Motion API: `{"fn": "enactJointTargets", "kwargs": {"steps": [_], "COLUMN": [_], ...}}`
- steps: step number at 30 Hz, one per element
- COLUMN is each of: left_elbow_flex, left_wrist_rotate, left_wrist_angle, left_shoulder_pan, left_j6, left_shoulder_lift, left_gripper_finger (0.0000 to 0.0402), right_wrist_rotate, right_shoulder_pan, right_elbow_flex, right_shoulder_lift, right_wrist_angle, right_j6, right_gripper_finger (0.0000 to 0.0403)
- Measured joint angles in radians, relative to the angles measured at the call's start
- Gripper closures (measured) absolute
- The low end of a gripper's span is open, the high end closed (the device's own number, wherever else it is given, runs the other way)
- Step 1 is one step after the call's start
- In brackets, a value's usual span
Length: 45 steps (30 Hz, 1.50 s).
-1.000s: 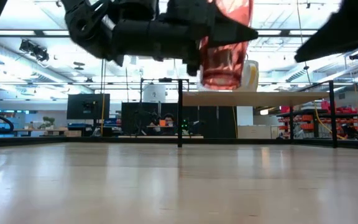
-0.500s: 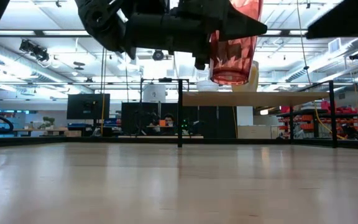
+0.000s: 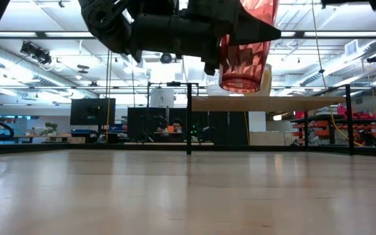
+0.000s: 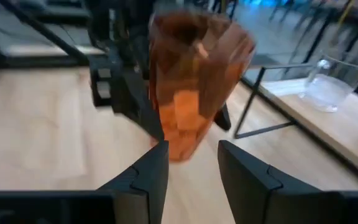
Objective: Stack small to large cups/mugs on shelf
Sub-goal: Put the brown cup on the shelf
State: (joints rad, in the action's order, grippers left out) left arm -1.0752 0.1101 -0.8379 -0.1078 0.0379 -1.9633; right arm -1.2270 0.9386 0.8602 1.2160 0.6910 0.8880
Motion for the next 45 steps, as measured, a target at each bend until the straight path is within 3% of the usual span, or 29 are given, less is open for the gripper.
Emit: {"fn": "enactJointTargets", "kwargs": {"steps": [5,9,18,25,34,45], "left_elbow_flex": [0.0,0.0,0.0,0.0,0.0,0.0], "left_wrist_rotate": [0.0,0.0,-0.003,-0.003,-0.003,-0.003], "left_wrist_angle": [0.0,-0.001,-0.001,-0.002,-0.002,-0.003], "left_shoulder_pan": [0.0,0.0,0.0,0.0,0.0,0.0], "left_j6": [0.002,0.002,0.001,0.001,0.001,0.001], "left_shoulder_lift": [0.0,0.0,0.0,0.0,0.0,0.0], "left_gripper_finger": [0.0034,0.004,0.0032,0.0039,0.0033,0.0034], "right_wrist_rotate": [0.065,0.18,0.477,0.613,0.764,0.894], "right_shoulder_pan": [-0.027,-0.121,-0.387,-0.507,-0.632,-0.701], "right_elbow_flex": [0.093,0.203,0.468,0.591,0.624,0.625], "right_shoulder_lift": [-0.145,-0.185,-0.079,0.005,0.089,0.145], "right_wrist_angle": [0.006,0.048,0.296,0.371,0.445,0.458], "right_j6": [-0.065,-0.136,-0.159,-0.176,-0.175,-0.174], "right_gripper_finger": [0.0257,0.0258,0.0256,0.0244,0.022,0.0211]}}
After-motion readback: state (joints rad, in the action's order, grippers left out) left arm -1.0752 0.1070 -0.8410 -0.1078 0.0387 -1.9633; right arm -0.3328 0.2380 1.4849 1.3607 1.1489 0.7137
